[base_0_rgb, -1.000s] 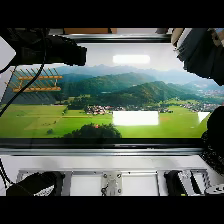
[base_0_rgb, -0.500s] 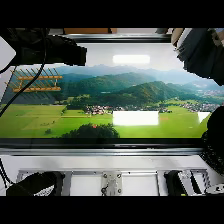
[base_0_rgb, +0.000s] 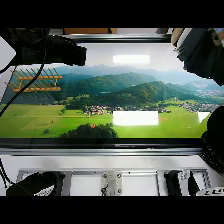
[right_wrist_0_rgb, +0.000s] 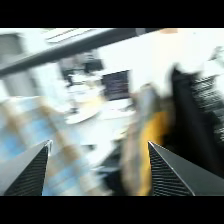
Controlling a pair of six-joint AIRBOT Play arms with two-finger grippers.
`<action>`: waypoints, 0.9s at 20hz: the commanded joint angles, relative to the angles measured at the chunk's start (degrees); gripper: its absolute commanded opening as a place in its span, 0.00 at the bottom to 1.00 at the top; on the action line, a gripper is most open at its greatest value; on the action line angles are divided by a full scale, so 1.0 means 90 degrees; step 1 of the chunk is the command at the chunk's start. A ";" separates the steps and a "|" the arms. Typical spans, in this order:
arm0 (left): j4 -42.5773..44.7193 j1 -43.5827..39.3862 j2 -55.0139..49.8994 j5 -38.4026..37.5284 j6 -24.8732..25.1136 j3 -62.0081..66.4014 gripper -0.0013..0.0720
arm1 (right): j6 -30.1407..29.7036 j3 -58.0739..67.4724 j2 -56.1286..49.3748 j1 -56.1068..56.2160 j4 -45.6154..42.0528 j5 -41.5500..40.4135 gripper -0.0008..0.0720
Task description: Fold the clothes and pants, and hang the long-sleeved shirts on hangers.
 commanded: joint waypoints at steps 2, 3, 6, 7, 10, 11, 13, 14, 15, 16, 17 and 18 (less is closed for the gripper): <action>-0.0007 0.0005 -0.0005 0.0002 0.0010 0.0005 0.03 | -0.2557 -0.0002 -0.0039 0.0806 0.2552 0.1457 0.91; -0.0005 0.0005 -0.0005 0.0002 0.0010 0.0002 0.03 | -0.3218 -0.0015 -0.0117 0.1229 0.2873 0.1775 0.91; -0.0005 0.0005 0.0000 0.0015 -0.0002 -0.0068 0.03 | -0.3980 -0.0100 -0.0396 0.2956 0.2778 0.2771 0.91; -0.0007 0.0005 0.0002 0.0039 -0.0087 -0.0187 0.03 | -0.3978 -0.0194 -0.0481 0.3580 0.2676 0.2982 0.91; -0.0029 0.0005 0.0024 0.0058 -0.0308 -0.0831 0.03 | -0.3978 -0.0777 -0.0559 0.5731 0.2098 0.3247 0.91; -0.0066 0.0005 0.0032 0.0063 -0.0350 -0.1054 0.03 | -0.3973 -0.1027 -0.0559 0.6487 0.1797 0.3325 0.91; -0.0070 0.0005 0.0063 0.0160 -0.0459 -0.1472 0.03 | -0.3976 -0.1569 -0.0566 0.7817 0.1326 0.3572 0.91; -0.0073 0.0005 0.0124 0.0296 -0.0500 -0.1676 0.03 | -0.3976 -0.1848 -0.0571 0.8378 0.1175 0.3585 0.91; -0.0075 0.0005 0.0199 0.0488 -0.0573 -0.1875 0.03 | -0.3968 -0.2115 -0.0602 0.8869 0.1083 0.3587 0.91; -0.0075 0.0005 0.0316 0.0680 -0.0627 -0.2101 0.03 | -0.3971 -0.2365 -0.0673 0.9299 0.1052 0.3592 0.91; -0.0075 0.0005 0.0437 0.0794 -0.0639 -0.2319 0.03 | -0.3968 -0.2562 -0.0772 0.9612 0.1056 0.3611 0.91; -0.0075 0.0005 0.0566 0.0874 -0.0636 -0.2533 0.03 | -0.3939 -0.2703 -0.0884 0.9836 0.1056 0.3628 0.91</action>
